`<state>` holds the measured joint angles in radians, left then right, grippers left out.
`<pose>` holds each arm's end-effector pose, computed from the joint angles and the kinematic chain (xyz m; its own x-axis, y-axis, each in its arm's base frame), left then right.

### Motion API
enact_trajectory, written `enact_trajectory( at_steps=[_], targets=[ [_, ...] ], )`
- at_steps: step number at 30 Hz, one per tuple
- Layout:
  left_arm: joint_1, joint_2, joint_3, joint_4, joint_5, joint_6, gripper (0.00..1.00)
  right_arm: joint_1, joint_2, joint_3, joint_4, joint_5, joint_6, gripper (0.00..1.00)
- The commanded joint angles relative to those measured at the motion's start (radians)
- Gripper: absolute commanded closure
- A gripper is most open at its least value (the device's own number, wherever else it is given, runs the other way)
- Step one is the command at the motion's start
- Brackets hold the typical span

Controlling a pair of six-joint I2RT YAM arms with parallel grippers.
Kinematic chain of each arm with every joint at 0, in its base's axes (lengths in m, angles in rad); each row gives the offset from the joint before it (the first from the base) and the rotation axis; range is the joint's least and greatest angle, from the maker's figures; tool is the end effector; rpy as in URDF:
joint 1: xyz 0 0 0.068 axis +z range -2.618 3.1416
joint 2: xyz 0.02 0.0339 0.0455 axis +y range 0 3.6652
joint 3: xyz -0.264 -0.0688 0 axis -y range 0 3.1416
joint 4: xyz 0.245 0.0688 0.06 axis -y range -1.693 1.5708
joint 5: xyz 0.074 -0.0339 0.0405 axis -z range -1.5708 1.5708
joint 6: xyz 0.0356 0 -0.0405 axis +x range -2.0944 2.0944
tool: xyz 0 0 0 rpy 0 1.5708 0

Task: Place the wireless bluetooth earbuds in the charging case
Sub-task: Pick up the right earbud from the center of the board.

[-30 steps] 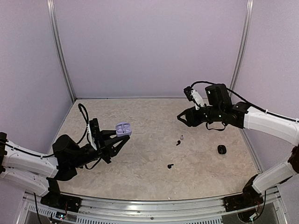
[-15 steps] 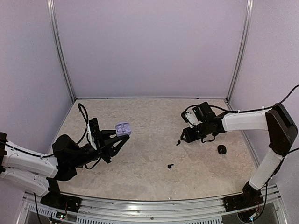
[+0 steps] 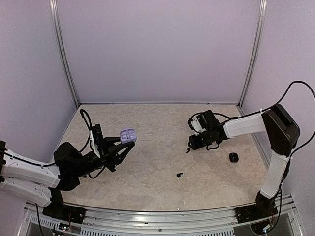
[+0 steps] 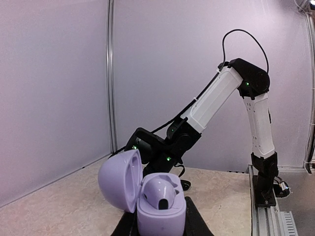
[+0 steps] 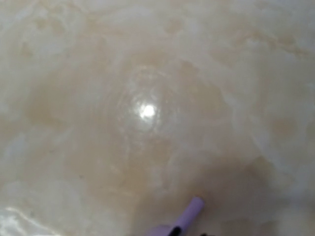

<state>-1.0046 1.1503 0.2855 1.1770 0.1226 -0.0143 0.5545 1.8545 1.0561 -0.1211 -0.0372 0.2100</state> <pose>0.1148 -0.1888 0.2406 0.1519 -0.2654 -0.9521 0.9023 0.4304 0.0240 0.3175 0.1982 0.1462 -0.7750 -0.2349 -0.5867 -0.3924 0.9066 0.1553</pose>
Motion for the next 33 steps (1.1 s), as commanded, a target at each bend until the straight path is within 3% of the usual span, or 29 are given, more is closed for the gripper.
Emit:
enact_trajectory(
  at_steps=[1, 5, 10, 19, 33],
  targets=[
    [0.006, -0.020, -0.014, -0.004, -0.011, 0.008, 1.00, -0.009, 0.037, 0.024, 0.025, 0.029, -0.004, 0.62],
    [0.007, -0.020, -0.014, -0.005, -0.010, 0.010, 1.00, -0.010, 0.052, 0.024, 0.023, 0.052, -0.009, 0.65],
    [0.006, -0.017, -0.015, -0.004, -0.012, 0.011, 1.00, -0.013, 0.048, 0.002, 0.019, 0.062, -0.019, 0.75],
    [0.006, -0.012, -0.016, -0.003, -0.011, 0.011, 1.00, -0.020, -0.050, -0.090, 0.004, 0.039, -0.029, 0.84],
    [0.009, 0.025, -0.005, 0.025, 0.008, 0.005, 1.00, -0.015, -0.438, -0.263, -0.092, -0.302, -0.075, 0.86]
  ],
)
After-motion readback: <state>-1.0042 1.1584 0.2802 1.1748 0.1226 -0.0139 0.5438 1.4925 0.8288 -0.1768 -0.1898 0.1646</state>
